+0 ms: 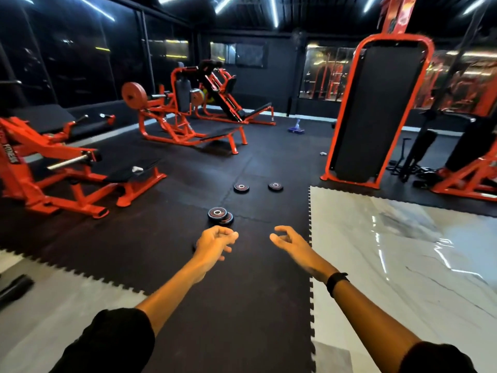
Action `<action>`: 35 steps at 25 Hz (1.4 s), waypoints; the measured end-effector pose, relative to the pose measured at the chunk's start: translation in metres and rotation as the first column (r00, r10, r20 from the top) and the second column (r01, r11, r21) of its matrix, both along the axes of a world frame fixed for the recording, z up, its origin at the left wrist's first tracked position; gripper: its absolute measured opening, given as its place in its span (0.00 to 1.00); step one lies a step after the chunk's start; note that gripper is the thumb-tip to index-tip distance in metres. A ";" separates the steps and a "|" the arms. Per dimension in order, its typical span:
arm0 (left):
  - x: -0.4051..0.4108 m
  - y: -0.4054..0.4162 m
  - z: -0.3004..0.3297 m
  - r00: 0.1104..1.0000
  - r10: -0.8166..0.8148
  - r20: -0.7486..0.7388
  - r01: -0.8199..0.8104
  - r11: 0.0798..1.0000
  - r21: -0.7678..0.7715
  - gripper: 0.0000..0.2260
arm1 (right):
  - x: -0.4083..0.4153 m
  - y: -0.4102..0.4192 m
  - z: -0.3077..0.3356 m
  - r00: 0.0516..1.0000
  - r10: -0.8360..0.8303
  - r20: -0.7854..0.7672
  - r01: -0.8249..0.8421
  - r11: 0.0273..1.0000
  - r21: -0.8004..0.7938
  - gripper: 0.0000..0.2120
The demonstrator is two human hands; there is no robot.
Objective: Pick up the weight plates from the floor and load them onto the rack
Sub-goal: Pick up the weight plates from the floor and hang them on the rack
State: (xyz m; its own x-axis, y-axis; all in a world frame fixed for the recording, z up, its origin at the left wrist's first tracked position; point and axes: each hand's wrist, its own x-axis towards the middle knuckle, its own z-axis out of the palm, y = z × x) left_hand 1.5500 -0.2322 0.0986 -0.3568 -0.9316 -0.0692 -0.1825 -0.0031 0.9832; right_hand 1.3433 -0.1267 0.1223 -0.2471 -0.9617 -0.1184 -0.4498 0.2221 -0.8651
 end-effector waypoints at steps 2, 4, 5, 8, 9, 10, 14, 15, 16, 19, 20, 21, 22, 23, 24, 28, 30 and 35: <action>-0.033 -0.058 -0.012 1.000 -0.019 0.022 0.018 0.999 0.039 0.08 | -0.029 -0.065 -0.006 1.000 0.002 -0.006 -0.002 0.999 0.047 0.26; -0.062 -0.102 -0.014 0.995 -0.063 0.071 0.059 0.997 0.054 0.07 | -0.055 -0.118 -0.002 1.000 -0.007 -0.016 0.009 0.997 0.074 0.26; -0.080 -0.129 -0.013 0.992 -0.092 0.089 0.089 0.995 0.046 0.06 | -0.070 -0.147 0.001 1.000 -0.011 -0.024 0.013 0.998 0.064 0.26; -0.136 -0.208 -0.003 0.990 -0.100 0.097 0.097 0.994 0.040 0.05 | -0.120 -0.215 0.007 0.997 -0.074 -0.016 0.075 0.996 0.045 0.26; -0.157 -0.231 0.000 0.990 -0.104 0.097 0.099 0.994 0.048 0.05 | -0.137 -0.233 0.006 0.996 -0.090 -0.016 0.091 0.995 0.050 0.26; -0.179 -0.252 0.000 0.987 -0.125 0.097 0.120 0.992 0.048 0.05 | -0.157 -0.250 0.002 0.995 -0.103 -0.016 0.104 0.993 0.050 0.27; -0.264 -0.327 -0.021 0.971 -0.212 0.114 0.207 0.977 0.057 0.05 | -0.236 -0.317 -0.026 0.979 -0.202 0.013 0.200 0.977 0.070 0.27; -0.289 -0.348 -0.029 0.967 -0.226 0.118 0.221 0.974 0.054 0.06 | -0.260 -0.338 -0.034 0.978 -0.209 0.013 0.208 0.975 0.074 0.27; -0.314 -0.370 -0.036 0.965 -0.234 0.117 0.229 0.972 0.053 0.06 | -0.285 -0.360 -0.041 0.977 -0.214 0.008 0.213 0.974 0.072 0.27; -0.395 -0.445 -0.046 0.965 -0.239 0.107 0.234 0.971 0.057 0.05 | -0.372 -0.437 -0.046 0.974 -0.225 -0.013 0.226 0.973 0.052 0.29; -0.420 -0.469 -0.043 0.965 -0.236 0.110 0.231 0.971 0.063 0.05 | -0.400 -0.460 -0.041 0.973 -0.229 -0.017 0.229 0.972 0.054 0.31; -0.441 -0.492 -0.038 0.966 -0.232 0.114 0.226 0.972 0.064 0.04 | -0.425 -0.482 -0.034 0.973 -0.231 -0.019 0.232 0.971 0.054 0.31; -0.467 -0.518 -0.032 0.967 -0.226 0.117 0.221 0.974 0.055 0.04 | -0.453 -0.507 -0.025 0.972 -0.235 -0.015 0.236 0.971 0.046 0.30; -0.492 -0.544 -0.025 0.971 -0.215 0.107 0.212 0.977 0.038 0.03 | -0.480 -0.531 -0.017 0.972 -0.234 -0.019 0.234 0.972 0.029 0.28; -0.515 -0.570 -0.018 0.976 -0.197 0.089 0.195 0.980 0.021 0.03 | -0.505 -0.556 -0.009 0.972 -0.233 -0.021 0.233 0.972 0.016 0.27; -0.579 -0.645 -0.014 0.991 -0.132 0.037 0.132 0.991 0.003 0.03 | -0.573 -0.648 -0.011 0.978 -0.207 -0.011 0.207 0.978 0.007 0.27; -0.609 -0.679 -0.030 0.993 -0.117 0.029 0.115 0.992 0.041 0.04 | -0.599 -0.687 -0.029 0.981 -0.193 0.009 0.193 0.981 0.025 0.26; -0.717 -0.800 -0.063 0.996 -0.085 -0.010 0.086 0.989 0.117 0.03 | -0.698 -0.798 -0.063 0.982 -0.191 0.006 0.189 0.977 0.101 0.26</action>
